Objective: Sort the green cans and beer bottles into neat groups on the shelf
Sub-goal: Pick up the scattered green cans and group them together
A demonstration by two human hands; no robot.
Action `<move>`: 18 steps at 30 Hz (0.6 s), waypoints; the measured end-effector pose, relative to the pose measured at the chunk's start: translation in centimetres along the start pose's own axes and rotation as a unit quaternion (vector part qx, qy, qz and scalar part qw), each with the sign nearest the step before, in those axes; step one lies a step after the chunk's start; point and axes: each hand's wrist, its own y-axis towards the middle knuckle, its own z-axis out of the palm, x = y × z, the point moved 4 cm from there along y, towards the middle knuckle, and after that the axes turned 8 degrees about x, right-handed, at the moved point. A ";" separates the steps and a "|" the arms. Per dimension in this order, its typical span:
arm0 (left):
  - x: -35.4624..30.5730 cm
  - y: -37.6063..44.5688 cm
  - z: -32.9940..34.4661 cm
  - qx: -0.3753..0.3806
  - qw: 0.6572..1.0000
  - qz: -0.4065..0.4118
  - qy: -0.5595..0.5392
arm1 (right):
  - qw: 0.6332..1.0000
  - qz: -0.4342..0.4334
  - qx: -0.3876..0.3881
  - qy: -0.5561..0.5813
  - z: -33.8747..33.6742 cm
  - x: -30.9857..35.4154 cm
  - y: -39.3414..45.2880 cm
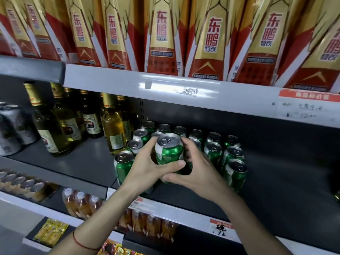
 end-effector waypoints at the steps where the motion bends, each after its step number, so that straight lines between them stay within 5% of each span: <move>1: 0.1 0.1 0.3 0.005 1.000 -0.004 -0.002 | 1.000 0.000 -0.015 -0.003 0.0 -0.2 -0.1; 7: 0.0 0.8 1.3 0.031 0.999 -0.022 0.004 | 0.997 0.025 -0.076 -0.002 0.0 -2.5 -0.3; 18: -0.5 -0.2 -4.8 -0.056 0.998 -0.024 -0.026 | 0.984 0.154 -0.085 -0.014 3.6 -8.6 1.3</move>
